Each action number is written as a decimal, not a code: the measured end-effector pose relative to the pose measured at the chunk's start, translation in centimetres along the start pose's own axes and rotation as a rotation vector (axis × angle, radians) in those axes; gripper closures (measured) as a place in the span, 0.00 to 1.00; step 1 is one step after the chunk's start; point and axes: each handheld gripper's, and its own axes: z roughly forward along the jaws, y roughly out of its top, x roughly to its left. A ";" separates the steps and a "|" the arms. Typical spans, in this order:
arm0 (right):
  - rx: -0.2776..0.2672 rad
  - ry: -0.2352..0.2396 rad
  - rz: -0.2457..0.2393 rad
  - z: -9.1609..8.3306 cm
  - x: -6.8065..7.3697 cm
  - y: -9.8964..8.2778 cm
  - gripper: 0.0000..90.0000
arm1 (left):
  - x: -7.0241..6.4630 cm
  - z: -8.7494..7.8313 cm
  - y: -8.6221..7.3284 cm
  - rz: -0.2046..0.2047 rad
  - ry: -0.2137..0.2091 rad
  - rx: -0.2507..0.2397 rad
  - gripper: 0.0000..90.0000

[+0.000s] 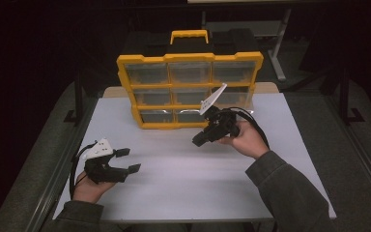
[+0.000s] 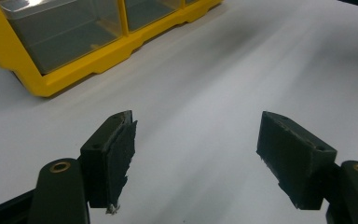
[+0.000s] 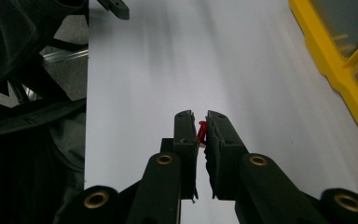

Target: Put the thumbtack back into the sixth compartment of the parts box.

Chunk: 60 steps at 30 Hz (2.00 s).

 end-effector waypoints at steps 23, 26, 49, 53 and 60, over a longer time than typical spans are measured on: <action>-0.042 -0.050 -0.003 -5.0 -0.1 2.7 0.91 | 0.0 -0.1 -0.1 -0.001 0.003 0.002 0.30; -0.044 -0.055 -0.003 -5.4 -0.2 2.8 0.91 | 0.1 -0.1 0.0 0.000 0.002 0.001 0.30; -0.078 -0.131 0.027 -9.9 -1.6 4.1 0.91 | 0.0 0.1 -0.1 -0.012 0.002 -0.007 0.30; -0.077 -0.147 0.046 -10.7 -2.1 4.1 0.91 | 0.0 0.1 -0.1 -0.009 0.002 -0.003 0.30; -0.073 -0.182 0.076 -11.6 -3.3 3.7 0.91 | 0.2 0.0 -0.1 -0.005 0.004 -0.007 0.30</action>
